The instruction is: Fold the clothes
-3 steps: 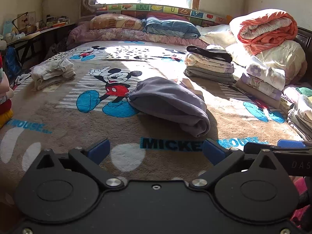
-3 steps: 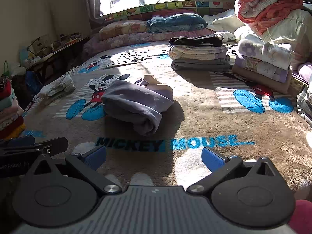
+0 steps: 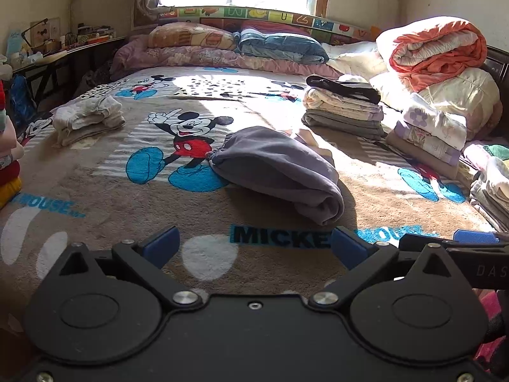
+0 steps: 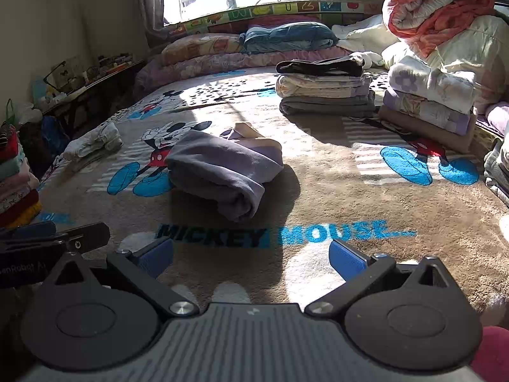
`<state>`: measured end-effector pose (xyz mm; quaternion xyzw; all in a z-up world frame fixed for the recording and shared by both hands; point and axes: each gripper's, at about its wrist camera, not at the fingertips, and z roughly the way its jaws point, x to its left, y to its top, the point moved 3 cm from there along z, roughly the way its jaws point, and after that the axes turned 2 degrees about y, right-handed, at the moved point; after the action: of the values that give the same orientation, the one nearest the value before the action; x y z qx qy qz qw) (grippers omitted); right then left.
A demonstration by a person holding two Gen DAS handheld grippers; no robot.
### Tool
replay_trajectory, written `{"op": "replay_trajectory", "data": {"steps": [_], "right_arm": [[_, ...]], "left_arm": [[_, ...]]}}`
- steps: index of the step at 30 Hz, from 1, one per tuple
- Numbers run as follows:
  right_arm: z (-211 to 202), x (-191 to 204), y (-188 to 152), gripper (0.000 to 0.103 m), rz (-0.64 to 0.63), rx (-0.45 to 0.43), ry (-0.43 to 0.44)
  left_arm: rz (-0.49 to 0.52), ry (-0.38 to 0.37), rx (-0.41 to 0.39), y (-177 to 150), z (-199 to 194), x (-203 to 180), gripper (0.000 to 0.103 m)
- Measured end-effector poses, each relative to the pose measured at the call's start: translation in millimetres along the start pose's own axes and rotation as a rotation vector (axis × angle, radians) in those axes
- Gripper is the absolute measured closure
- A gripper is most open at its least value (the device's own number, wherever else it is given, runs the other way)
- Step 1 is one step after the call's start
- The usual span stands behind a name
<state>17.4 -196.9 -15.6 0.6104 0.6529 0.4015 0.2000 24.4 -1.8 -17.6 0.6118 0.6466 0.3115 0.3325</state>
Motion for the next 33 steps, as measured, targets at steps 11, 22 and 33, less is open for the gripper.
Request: {"op": "replay_trajectory", "data": {"steps": [11, 22, 33], "right_arm": [[-3.1, 0.2, 1.1, 0.0, 0.006, -0.011, -0.005], [-4.6, -1.0, 2.6, 0.0, 0.009, -0.016, 0.003], [-5.4, 0.8, 3.1, 0.0, 0.007, -0.018, 0.005]], "left_arm": [[-0.002, 0.005, -0.004, -0.3, 0.5, -2.0, 0.0], [-0.007, 0.007, -0.004, -0.5, 1.8, -2.0, 0.0], [-0.013, 0.004, 0.0, -1.4, 3.5, 0.9, 0.0]]}}
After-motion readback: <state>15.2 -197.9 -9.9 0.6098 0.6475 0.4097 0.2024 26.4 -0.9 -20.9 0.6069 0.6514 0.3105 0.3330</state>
